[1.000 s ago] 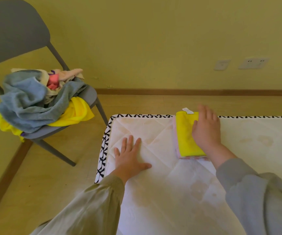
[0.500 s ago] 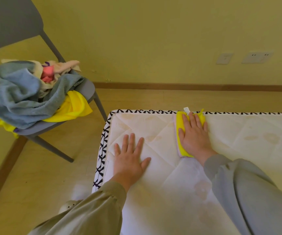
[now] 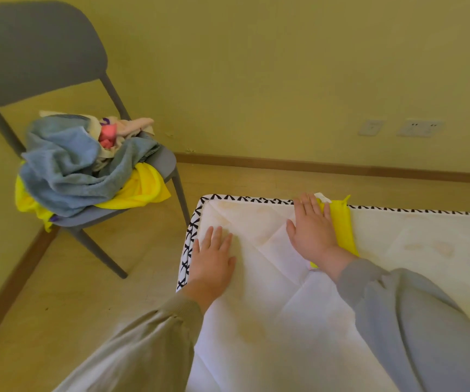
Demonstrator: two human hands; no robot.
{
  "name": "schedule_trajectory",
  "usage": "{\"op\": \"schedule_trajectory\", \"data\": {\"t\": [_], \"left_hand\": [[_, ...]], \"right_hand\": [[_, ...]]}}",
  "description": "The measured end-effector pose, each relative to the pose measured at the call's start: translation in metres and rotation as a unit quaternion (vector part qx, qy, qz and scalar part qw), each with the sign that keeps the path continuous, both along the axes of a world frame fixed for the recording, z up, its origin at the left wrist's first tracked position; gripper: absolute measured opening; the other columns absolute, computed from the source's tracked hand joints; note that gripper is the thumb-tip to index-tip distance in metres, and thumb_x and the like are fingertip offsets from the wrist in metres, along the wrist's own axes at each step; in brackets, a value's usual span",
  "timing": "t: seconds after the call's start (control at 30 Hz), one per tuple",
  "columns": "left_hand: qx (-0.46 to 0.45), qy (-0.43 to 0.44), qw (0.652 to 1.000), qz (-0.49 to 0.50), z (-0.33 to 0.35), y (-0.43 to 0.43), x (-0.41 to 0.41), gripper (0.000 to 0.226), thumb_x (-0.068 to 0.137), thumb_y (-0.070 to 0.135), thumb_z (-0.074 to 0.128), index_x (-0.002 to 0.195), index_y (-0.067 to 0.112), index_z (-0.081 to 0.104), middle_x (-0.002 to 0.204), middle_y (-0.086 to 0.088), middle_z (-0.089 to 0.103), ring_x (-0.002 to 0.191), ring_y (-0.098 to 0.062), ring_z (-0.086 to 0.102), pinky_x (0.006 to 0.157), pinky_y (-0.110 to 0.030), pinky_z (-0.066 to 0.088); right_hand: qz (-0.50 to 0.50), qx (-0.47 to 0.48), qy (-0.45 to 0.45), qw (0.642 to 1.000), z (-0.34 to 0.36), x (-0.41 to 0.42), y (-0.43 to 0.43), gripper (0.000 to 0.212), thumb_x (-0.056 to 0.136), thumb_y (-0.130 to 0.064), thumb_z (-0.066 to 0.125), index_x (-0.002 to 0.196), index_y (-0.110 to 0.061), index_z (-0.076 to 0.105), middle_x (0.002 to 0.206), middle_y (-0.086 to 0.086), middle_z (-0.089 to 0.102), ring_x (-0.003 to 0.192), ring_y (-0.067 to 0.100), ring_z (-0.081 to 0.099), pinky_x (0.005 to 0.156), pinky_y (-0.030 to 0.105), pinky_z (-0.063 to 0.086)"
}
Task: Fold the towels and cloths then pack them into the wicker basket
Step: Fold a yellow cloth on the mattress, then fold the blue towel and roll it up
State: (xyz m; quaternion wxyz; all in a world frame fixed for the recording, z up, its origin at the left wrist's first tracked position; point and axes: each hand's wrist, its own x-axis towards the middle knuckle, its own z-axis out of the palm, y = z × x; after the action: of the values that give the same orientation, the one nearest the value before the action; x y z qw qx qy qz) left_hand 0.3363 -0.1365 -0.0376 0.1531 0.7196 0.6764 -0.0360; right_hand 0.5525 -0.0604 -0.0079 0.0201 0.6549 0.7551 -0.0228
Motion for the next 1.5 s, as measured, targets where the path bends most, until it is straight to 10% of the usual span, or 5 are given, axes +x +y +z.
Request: {"op": "schedule_trajectory", "data": {"t": [0.97,1.27,1.43,1.5], "left_hand": [[0.169,-0.01,0.953,0.251,0.049,0.021,-0.255,0.069,0.096,0.026,0.042,0.152,0.024,0.001,0.16,-0.004,-0.009,0.147,-0.022,-0.007,0.119,-0.045,0.009],[0.123,-0.275,0.876,0.377,0.06,0.079,-0.335,0.081,0.09,0.014,0.052,0.152,0.032,0.003,0.158,-0.005,-0.001,0.141,-0.028,0.027,0.098,-0.029,0.039],[0.11,-0.156,0.936,0.294,0.062,0.091,-0.341,0.065,0.09,0.009,0.051,0.148,0.026,0.029,0.157,-0.008,0.003,0.136,-0.026,0.036,0.099,-0.029,0.04],[0.125,-0.123,0.942,0.286,0.066,0.093,-0.337,0.051,0.089,0.008,0.051,0.138,0.019,0.044,0.149,-0.007,0.027,0.122,-0.026,0.049,0.093,-0.029,0.043]], "right_hand": [[0.189,-0.001,0.203,0.961,0.026,-0.328,0.041,0.065,0.096,-0.036,0.043,0.15,-0.013,0.015,0.16,0.004,0.0,0.147,0.02,0.002,0.118,0.048,0.007],[0.255,-0.153,0.148,0.943,0.03,-0.404,0.084,0.083,0.083,-0.019,0.065,0.15,-0.032,0.017,0.159,0.007,-0.009,0.143,0.028,0.022,0.103,0.034,0.04],[0.207,-0.121,0.113,0.964,0.019,-0.419,0.08,0.01,0.086,-0.01,0.054,0.083,-0.02,0.053,0.15,0.011,0.026,0.121,0.028,0.05,0.087,0.031,0.044],[0.187,-0.094,0.147,0.967,0.018,-0.42,0.083,0.027,0.087,-0.01,0.052,0.067,-0.022,0.038,0.123,0.012,0.052,0.1,0.029,0.057,0.075,0.031,0.041]]}}
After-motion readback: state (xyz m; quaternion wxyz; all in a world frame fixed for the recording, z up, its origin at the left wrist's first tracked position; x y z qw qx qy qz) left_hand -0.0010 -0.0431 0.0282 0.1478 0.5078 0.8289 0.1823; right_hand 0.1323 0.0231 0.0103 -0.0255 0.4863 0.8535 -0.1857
